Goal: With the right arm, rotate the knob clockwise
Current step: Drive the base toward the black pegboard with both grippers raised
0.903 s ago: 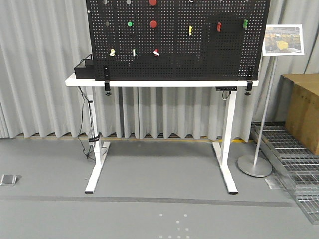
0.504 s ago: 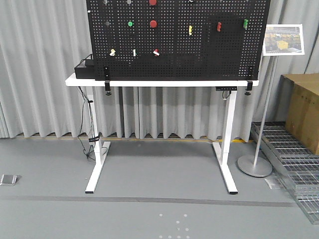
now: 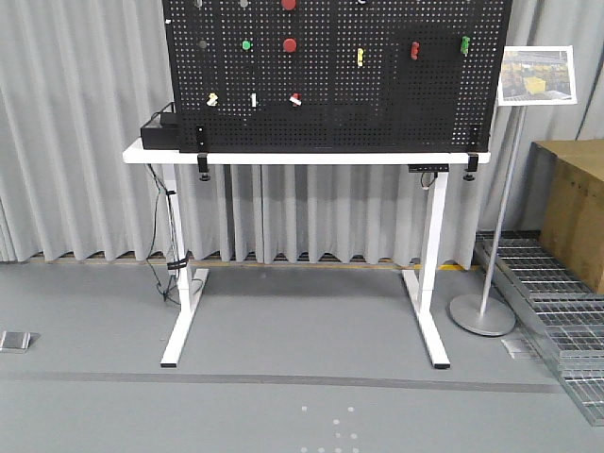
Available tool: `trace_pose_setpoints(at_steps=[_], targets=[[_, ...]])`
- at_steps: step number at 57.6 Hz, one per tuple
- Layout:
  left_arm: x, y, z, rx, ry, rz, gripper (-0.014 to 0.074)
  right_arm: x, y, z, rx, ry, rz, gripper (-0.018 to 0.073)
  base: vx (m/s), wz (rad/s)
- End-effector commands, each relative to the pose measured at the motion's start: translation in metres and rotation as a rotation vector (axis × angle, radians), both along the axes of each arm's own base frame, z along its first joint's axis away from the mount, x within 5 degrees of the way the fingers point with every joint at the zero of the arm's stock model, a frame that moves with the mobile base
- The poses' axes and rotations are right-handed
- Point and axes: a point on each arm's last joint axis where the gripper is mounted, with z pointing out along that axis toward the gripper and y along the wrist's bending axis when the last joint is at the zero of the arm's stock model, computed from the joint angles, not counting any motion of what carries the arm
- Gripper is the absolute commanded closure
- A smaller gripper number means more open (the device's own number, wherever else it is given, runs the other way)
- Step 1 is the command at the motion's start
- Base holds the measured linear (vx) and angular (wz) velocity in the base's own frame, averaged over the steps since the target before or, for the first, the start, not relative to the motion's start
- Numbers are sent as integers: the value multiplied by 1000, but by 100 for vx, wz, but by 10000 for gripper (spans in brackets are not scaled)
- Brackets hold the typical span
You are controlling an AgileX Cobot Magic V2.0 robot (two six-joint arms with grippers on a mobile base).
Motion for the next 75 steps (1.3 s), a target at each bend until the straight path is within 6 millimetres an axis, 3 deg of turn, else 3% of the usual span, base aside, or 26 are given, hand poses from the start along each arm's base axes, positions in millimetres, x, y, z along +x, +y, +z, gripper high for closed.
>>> trace_pose_setpoints(at_steps=[1,38,75], targets=[[0,1,4,-7,-84,6,603,-1,0,6,-10,-86,0,565,4,0],[0,1,4,-7,-84,6,603,-1,0,6,-10,-86,0,565,17,1],[0,1,4,-7,-84,6,603,-1,0,6,-10,-86,0,565,36,-5]])
